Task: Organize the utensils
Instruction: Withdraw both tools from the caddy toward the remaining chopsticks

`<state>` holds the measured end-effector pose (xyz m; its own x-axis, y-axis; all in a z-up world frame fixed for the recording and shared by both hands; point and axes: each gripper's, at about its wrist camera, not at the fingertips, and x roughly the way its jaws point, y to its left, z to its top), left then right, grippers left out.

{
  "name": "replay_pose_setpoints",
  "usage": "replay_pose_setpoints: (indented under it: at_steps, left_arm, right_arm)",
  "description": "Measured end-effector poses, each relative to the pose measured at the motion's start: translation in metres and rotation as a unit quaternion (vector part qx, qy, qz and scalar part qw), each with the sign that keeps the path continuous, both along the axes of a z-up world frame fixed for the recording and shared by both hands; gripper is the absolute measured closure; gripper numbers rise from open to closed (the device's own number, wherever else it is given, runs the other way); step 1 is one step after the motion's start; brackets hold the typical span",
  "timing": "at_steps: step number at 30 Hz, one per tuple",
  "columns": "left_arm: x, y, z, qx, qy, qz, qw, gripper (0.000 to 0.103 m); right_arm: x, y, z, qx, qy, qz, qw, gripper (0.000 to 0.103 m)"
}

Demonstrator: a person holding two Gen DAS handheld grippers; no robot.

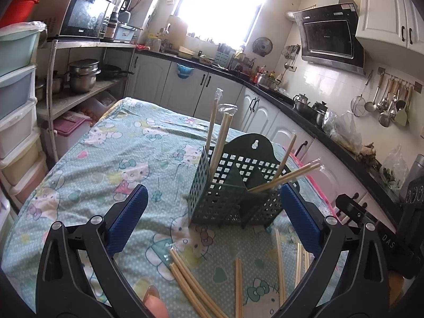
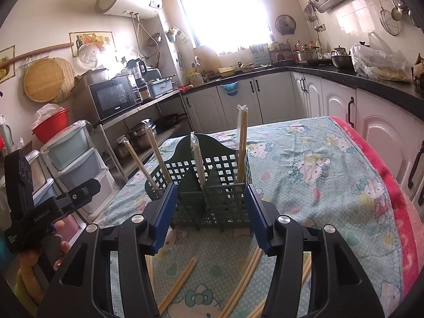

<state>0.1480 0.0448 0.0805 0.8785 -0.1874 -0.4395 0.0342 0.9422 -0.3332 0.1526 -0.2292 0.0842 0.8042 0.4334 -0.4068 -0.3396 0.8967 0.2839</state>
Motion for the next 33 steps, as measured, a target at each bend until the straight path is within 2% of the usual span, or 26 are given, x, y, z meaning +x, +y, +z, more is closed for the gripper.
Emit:
replay_pose_setpoints:
  at_steps: [19, 33]
  left_arm:
    - [-0.027, 0.012, -0.021, -0.021, 0.029, 0.002, 0.9994, 0.011]
    - [-0.031, 0.007, -0.046, -0.023, 0.065, -0.012, 0.9976, 0.011]
  right_arm:
    - [-0.027, -0.013, -0.006, -0.026, 0.005, -0.021, 0.999, 0.049]
    - [-0.029, -0.026, -0.030, -0.027, 0.041, -0.038, 0.998, 0.049]
